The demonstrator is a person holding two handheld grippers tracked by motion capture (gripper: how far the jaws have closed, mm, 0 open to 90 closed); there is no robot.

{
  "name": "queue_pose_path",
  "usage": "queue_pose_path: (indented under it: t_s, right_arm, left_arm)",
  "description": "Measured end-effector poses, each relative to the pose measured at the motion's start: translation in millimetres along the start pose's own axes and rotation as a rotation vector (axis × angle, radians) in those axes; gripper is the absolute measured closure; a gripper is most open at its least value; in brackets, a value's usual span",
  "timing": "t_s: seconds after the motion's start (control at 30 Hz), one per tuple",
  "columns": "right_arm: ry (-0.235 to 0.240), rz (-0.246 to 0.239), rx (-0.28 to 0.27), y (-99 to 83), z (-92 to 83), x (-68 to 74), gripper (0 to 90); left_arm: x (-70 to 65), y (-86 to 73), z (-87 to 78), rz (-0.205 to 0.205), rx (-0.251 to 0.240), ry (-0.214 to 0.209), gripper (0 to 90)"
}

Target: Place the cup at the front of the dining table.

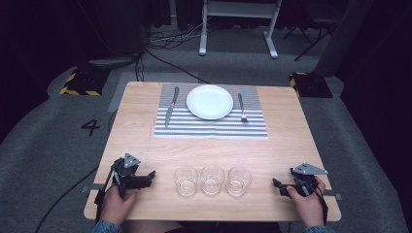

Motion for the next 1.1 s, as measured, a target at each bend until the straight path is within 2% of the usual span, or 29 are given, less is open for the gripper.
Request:
queue_pose_path:
  t_s: [0.5, 0.53, 0.77, 0.83, 0.9, 1.1]
  right_arm:
    - [0.000, 0.000, 0.001, 0.1, 0.0, 0.0, 13.1]
    - [0.003, -0.007, -0.004, 0.2, -0.8, 0.7, 16.3]
    - [-0.001, -0.012, -0.008, 1.1, -1.5, 2.4, 16.4]
    - [-0.006, -0.032, -0.006, 2.2, -2.0, 3.0, 17.6]
    - [-0.008, -0.051, -0.001, 5.3, -4.9, 4.9, 17.6]
    - [-0.025, -0.068, -0.056, 28.0, -23.7, 14.4, 17.9]
  left_arm:
    - [0.7, 0.7, 0.0, 0.004, 0.000, 0.007, 11.7]
    - [0.7, 0.7, 0.0, 0.004, 0.001, 0.007, 11.7]
    - [0.7, 0.7, 0.0, 0.004, 0.001, 0.008, 11.7]
    - [0.7, 0.6, 0.0, 0.004, 0.001, 0.008, 11.7]
    - [0.6, 0.7, 0.1, 0.004, 0.001, 0.007, 11.7]
    - [0.7, 0.7, 0.0, 0.004, 0.000, 0.007, 11.7]
Point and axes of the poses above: each handheld gripper's, and its own axes: z roughly forward along the jaws, y roughly out of its top, x roughly to its left, the point moved 7 cm from there along z, roughly forward along the jaws, and after that the axes turned 14 degrees about -z, right-handed, at the moved point
